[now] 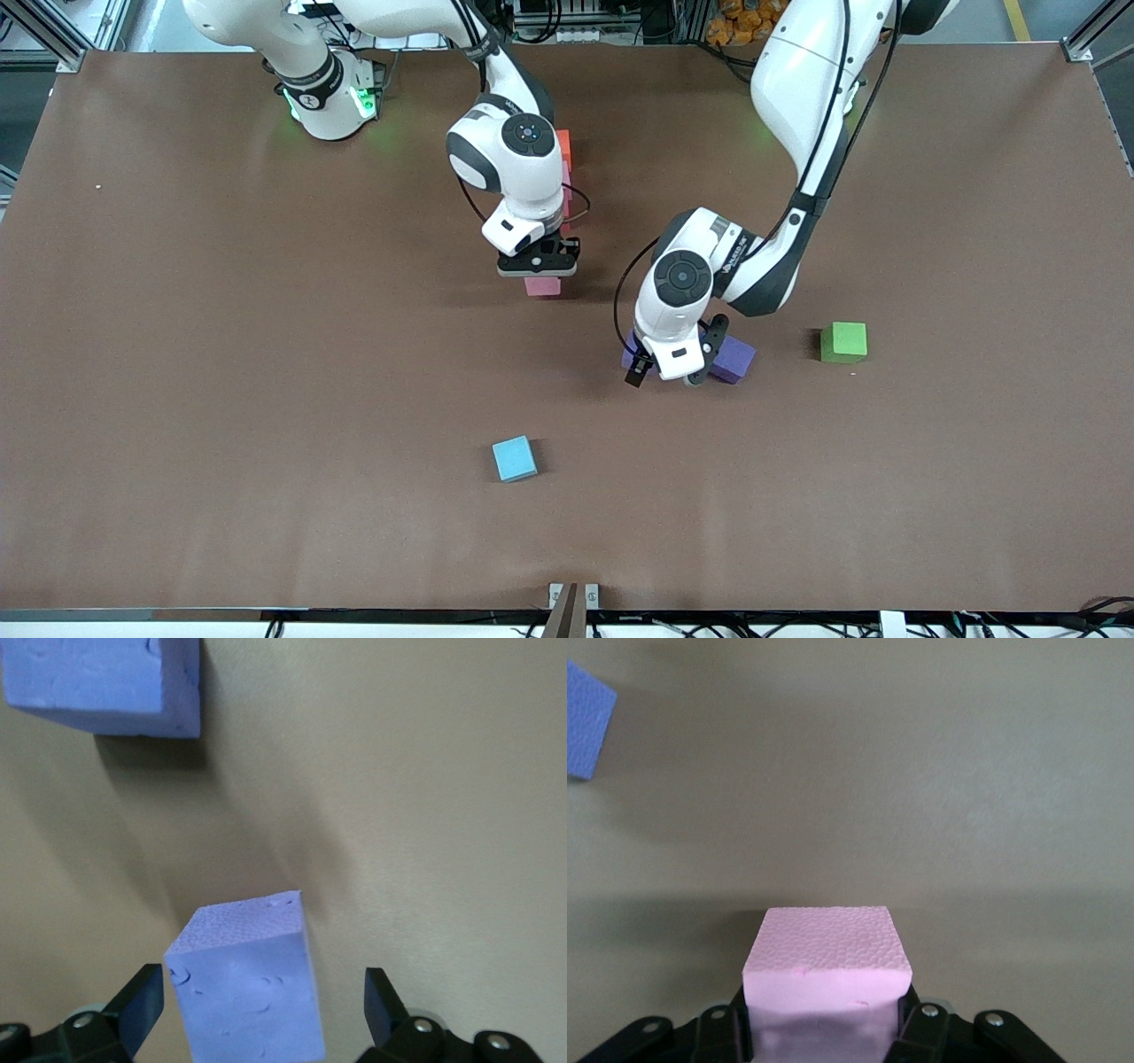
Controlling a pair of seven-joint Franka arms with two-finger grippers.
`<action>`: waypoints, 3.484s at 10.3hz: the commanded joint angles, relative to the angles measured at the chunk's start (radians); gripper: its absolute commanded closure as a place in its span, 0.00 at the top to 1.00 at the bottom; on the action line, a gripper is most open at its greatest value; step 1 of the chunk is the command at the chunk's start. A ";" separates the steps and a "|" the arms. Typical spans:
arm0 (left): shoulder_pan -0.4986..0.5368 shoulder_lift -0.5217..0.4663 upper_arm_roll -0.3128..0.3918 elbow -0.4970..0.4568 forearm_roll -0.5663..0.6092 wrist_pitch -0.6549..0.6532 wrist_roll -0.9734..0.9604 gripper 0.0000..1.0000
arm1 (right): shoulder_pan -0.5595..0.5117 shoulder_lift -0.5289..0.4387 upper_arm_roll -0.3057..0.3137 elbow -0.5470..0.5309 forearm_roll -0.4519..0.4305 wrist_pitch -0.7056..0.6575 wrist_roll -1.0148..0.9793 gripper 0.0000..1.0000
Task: Arrange blocks into number 1
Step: 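Grasp the purple cube with the left gripper while the right gripper places pink, then carry the purple cube to the column while the right gripper withdraws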
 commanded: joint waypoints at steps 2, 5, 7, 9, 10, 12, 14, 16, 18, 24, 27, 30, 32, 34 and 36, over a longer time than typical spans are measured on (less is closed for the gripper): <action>-0.012 0.036 0.004 0.008 -0.037 -0.001 -0.011 1.00 | 0.031 -0.010 0.022 -0.061 0.042 0.007 0.013 0.40; -0.011 0.045 0.002 0.008 -0.037 0.016 0.044 0.20 | 0.055 -0.003 0.040 -0.070 0.042 0.007 0.023 0.40; -0.011 0.042 0.002 0.013 -0.035 0.016 0.047 0.00 | 0.069 -0.002 0.042 -0.071 0.042 0.007 0.027 0.40; -0.011 0.037 -0.001 0.017 -0.035 0.016 0.084 0.00 | 0.075 -0.003 0.054 -0.084 0.042 0.007 0.037 0.53; -0.011 0.037 -0.010 0.019 -0.032 0.016 0.090 0.00 | 0.075 -0.008 0.056 -0.097 0.042 0.007 0.037 0.59; -0.011 0.036 -0.020 0.022 -0.035 0.016 0.128 0.00 | 0.077 -0.019 0.056 -0.114 0.043 0.008 0.048 1.00; -0.012 0.034 -0.024 0.029 -0.034 0.016 0.154 0.00 | 0.058 -0.083 0.056 -0.136 0.042 0.006 0.057 1.00; -0.029 0.021 -0.031 0.030 -0.026 0.016 0.220 0.00 | 0.011 -0.193 0.056 -0.203 0.042 0.005 0.054 1.00; -0.043 0.001 -0.069 0.026 -0.020 0.016 0.268 0.00 | -0.052 -0.323 0.056 -0.287 0.037 -0.009 0.033 1.00; -0.119 -0.004 -0.177 0.025 0.106 0.016 0.320 0.00 | -0.377 -0.502 0.033 -0.251 0.025 -0.231 -0.392 1.00; -0.159 0.016 -0.215 0.010 0.193 0.016 0.340 0.00 | -0.484 -0.490 0.005 -0.067 0.023 -0.421 -0.456 1.00; -0.167 0.024 -0.243 -0.006 0.269 0.016 0.343 0.00 | -0.581 -0.484 0.005 0.025 0.023 -0.452 -0.556 1.00; -0.169 0.030 -0.258 -0.010 0.288 0.016 0.356 0.00 | -0.661 -0.467 0.010 0.120 0.025 -0.512 -0.611 1.00; -0.167 0.030 -0.275 -0.021 0.327 0.016 0.386 0.00 | -0.722 -0.438 0.022 0.245 0.026 -0.629 -0.679 1.00; -0.167 0.030 -0.275 -0.021 0.336 0.016 0.434 0.00 | -0.867 -0.421 0.130 0.339 0.029 -0.722 -0.739 1.00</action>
